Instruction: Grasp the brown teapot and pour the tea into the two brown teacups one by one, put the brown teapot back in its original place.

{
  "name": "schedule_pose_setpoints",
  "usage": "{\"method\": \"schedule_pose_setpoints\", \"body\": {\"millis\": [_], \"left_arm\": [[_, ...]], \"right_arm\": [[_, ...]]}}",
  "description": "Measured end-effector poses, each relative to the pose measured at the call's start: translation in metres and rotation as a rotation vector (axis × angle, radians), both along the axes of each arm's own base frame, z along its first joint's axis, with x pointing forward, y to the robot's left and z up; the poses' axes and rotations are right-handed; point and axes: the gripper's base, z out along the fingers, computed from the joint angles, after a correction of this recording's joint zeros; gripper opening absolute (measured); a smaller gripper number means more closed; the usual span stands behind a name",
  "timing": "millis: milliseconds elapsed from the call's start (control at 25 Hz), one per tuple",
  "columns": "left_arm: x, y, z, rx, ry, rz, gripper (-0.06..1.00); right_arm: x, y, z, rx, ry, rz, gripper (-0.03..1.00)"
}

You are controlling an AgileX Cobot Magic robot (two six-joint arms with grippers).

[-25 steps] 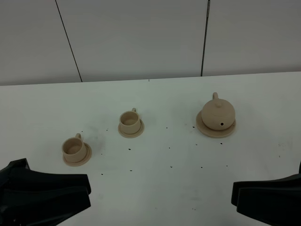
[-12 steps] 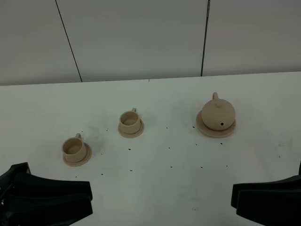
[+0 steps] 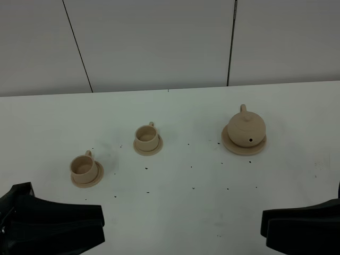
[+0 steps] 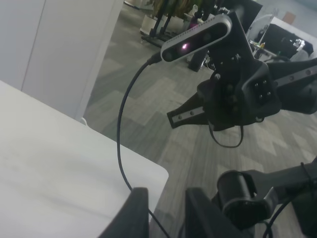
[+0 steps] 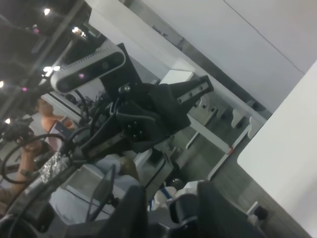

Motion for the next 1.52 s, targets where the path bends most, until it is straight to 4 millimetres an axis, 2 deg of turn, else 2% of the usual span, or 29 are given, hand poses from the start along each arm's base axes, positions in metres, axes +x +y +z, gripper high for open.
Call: {"method": "schedule_pose_setpoints", "body": {"millis": [280, 480, 760, 1000, 1200, 1320, 1520], "left_arm": [[-0.003, 0.000, -0.001, 0.032, -0.027, -0.006, 0.25], [-0.014, 0.004, 0.001, 0.098, -0.072, 0.085, 0.25], [-0.041, 0.019, 0.000, 0.256, -0.116, 0.351, 0.25], [-0.062, 0.040, -0.011, 0.378, -0.027, 0.634, 0.25], [-0.068, 0.060, -0.021, 0.494, 0.046, 0.849, 0.25], [-0.071, 0.070, -0.028, 0.588, 0.104, 0.920, 0.25], [-0.073, 0.077, -0.031, 0.635, 0.151, 0.980, 0.25]], "right_arm": [[-0.001, 0.000, -0.001, -0.021, -0.050, 0.008, 0.24], [-0.001, 0.000, -0.001, -0.028, -0.064, 0.008, 0.24], [-0.001, 0.000, -0.002, -0.036, -0.080, 0.009, 0.24], [-0.001, 0.000, -0.002, -0.039, -0.090, 0.008, 0.24], [-0.001, 0.000, -0.002, -0.040, -0.095, 0.008, 0.24], [-0.001, 0.000, -0.002, -0.041, -0.098, 0.008, 0.24], [-0.001, 0.000, -0.002, -0.044, -0.101, 0.008, 0.24]]}}
